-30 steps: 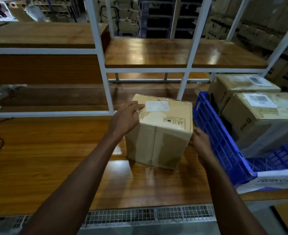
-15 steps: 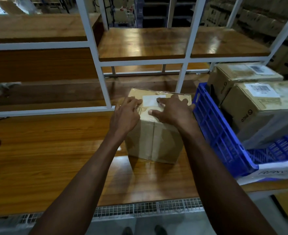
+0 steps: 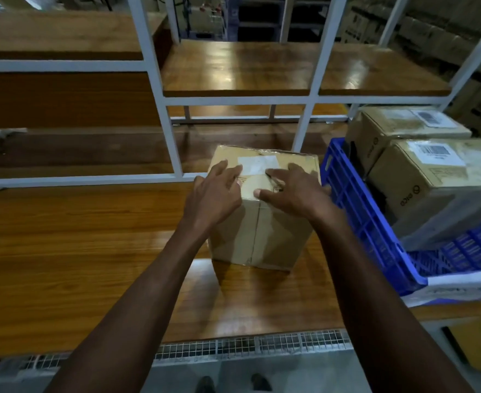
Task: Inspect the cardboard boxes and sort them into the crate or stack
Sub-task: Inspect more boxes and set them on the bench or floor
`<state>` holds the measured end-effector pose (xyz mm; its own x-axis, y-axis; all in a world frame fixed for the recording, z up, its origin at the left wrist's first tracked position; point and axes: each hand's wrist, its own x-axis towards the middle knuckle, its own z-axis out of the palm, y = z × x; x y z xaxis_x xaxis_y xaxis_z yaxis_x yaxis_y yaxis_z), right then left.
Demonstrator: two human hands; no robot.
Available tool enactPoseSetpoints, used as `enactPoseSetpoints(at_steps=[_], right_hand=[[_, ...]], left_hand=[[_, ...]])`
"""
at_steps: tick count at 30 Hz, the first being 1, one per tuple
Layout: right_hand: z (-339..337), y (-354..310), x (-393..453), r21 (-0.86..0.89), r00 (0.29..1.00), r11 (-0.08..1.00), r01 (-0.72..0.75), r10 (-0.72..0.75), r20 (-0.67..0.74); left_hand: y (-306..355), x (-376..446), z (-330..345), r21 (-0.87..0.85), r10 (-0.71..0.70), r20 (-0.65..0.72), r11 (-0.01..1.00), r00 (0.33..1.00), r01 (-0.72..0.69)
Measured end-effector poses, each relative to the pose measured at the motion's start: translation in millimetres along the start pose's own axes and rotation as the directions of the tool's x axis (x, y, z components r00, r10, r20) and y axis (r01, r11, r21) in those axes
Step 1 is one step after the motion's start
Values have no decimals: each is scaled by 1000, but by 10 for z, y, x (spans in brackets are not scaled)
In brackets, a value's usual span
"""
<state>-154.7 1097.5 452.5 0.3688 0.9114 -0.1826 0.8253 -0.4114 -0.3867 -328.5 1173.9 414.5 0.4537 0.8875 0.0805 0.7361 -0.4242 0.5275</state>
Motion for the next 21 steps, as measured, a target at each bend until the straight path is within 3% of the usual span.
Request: enactPoseSetpoints(at_steps=[2,5,9,11,13,15,21], right_hand=[[118,-1,-159,72,996,995,-64,68,-53],[253,-3,-242,47,990,997,-62,68,-126],[259,47,-242,27,987,998,-51,54,-150],[279,24,-244,10,987,998,-59,60,-148],[290,-15,-246,-9,985,997,-74,72,-155],[288,-44,-244,-6,982,997,-83,81,-169],[226,-29,-272,140,984,988,-62,84,-155]], left_hand=[[6,-34,2,-22,20,-19,1000,1000,-21],[-10,-52,-21,-100,31,-47,994,998,-36],[-132,-101,-1,-442,40,-175,889,984,-115],[-179,-179,57,-621,-73,-248,778,966,-100],[-191,-249,110,-777,-286,-195,629,938,30],[-227,-282,188,-832,-377,-87,537,922,141],[-297,-317,139,-827,-270,-36,549,962,123]])
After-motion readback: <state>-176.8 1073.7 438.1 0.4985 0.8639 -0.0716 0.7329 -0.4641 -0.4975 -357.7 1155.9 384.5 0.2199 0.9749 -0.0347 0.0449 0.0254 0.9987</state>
